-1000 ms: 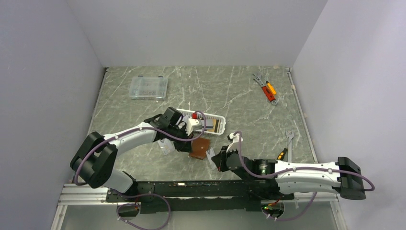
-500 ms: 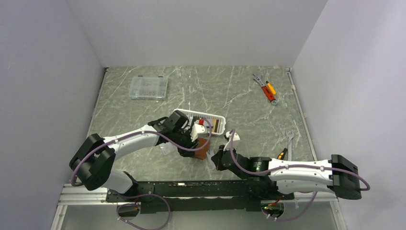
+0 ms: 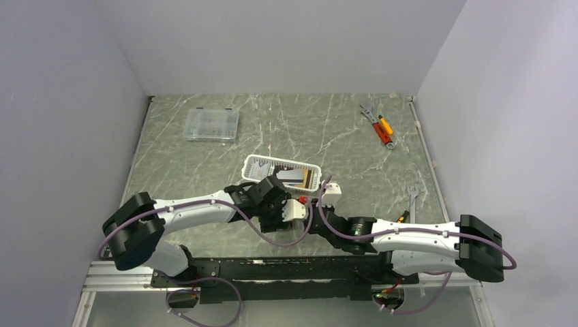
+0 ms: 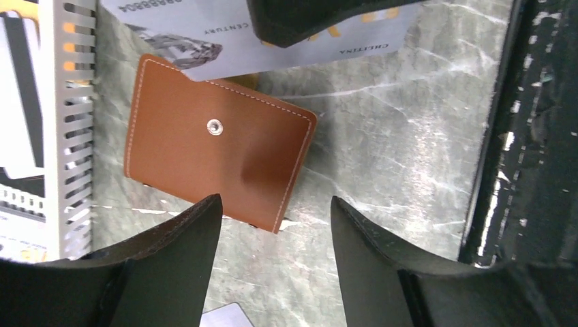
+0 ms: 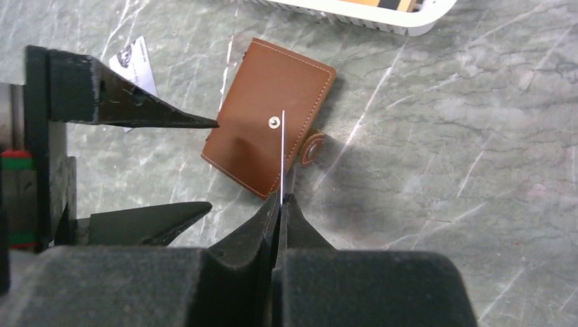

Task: Put the credit cards into the card holder
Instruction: Open the card holder at the center of the board.

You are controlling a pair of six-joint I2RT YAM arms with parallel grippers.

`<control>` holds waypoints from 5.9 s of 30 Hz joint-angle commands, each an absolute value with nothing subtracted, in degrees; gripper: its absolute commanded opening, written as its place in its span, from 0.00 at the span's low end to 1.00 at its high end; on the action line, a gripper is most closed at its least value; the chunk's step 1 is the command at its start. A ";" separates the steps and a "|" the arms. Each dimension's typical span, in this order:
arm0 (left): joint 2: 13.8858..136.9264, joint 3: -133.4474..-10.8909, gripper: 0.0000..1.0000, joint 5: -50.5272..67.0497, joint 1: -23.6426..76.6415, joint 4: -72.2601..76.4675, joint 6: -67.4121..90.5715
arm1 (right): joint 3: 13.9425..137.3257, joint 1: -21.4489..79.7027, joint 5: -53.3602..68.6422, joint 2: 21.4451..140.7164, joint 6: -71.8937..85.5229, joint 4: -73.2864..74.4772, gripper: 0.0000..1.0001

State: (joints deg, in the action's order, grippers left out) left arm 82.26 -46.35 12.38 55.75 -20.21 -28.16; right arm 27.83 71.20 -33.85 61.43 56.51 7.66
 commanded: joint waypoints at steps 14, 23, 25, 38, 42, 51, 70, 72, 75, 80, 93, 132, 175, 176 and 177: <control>86.32 -47.05 0.99 -0.66 64.33 -14.56 -36.20 | 27.79 68.87 -38.88 65.41 64.67 8.63 0.00; 88.07 -47.61 0.99 -1.11 64.35 -12.19 -35.90 | 23.81 68.47 -37.76 64.14 67.56 6.74 0.00; 88.39 -47.71 0.99 -0.97 64.41 -11.87 -36.17 | 22.11 68.43 -37.55 63.41 68.73 5.71 0.00; 87.48 -47.29 0.44 -1.13 64.42 -12.48 -36.02 | 16.38 67.69 -36.61 61.50 71.95 2.09 0.00; 87.00 -47.58 0.35 -0.91 64.42 -13.40 -35.48 | 15.70 67.68 -36.14 62.09 72.66 1.26 0.00; 85.27 -48.29 0.19 -2.92 64.09 -14.59 -33.77 | 15.04 67.65 -35.69 63.48 74.03 0.77 0.00; 82.02 -52.85 0.00 10.72 56.77 -22.39 -29.76 | 14.09 66.88 -33.92 63.60 73.08 -5.48 0.00; 81.91 -54.64 0.00 17.07 54.89 -24.51 -28.92 | 13.13 66.23 -32.61 60.59 70.73 -7.75 0.00; 82.04 -57.34 0.00 24.26 54.15 -26.61 -27.91 | 11.62 65.88 -31.51 54.77 68.10 -8.80 0.00; 83.64 -60.76 0.00 33.33 54.14 -28.17 -27.34 | 10.11 66.10 -30.02 46.24 65.26 -6.84 0.00; 90.91 -56.89 0.00 44.80 49.60 -23.47 -22.67 | 12.60 68.12 -28.30 50.24 62.92 -6.53 0.00; 91.99 -60.65 0.99 6.24 61.44 -25.94 -25.65 | 13.96 69.92 -28.74 75.17 63.21 -22.48 0.00; 95.54 -68.75 0.99 33.45 40.75 -42.51 -19.88 | 5.93 69.86 -30.59 72.30 69.88 -26.28 0.00; 95.54 -68.70 1.00 34.62 40.41 -42.65 -19.97 | 5.92 69.87 -30.52 72.14 69.67 -26.31 0.00; 95.61 -68.70 0.99 35.00 40.25 -42.71 -19.85 | 6.07 69.82 -30.50 71.93 69.40 -26.16 0.00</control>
State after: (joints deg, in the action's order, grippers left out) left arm 95.29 -66.87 26.33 41.30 -41.43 -20.23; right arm 7.94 69.87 -29.52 71.90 71.66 -32.23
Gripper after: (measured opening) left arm 0.994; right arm 0.007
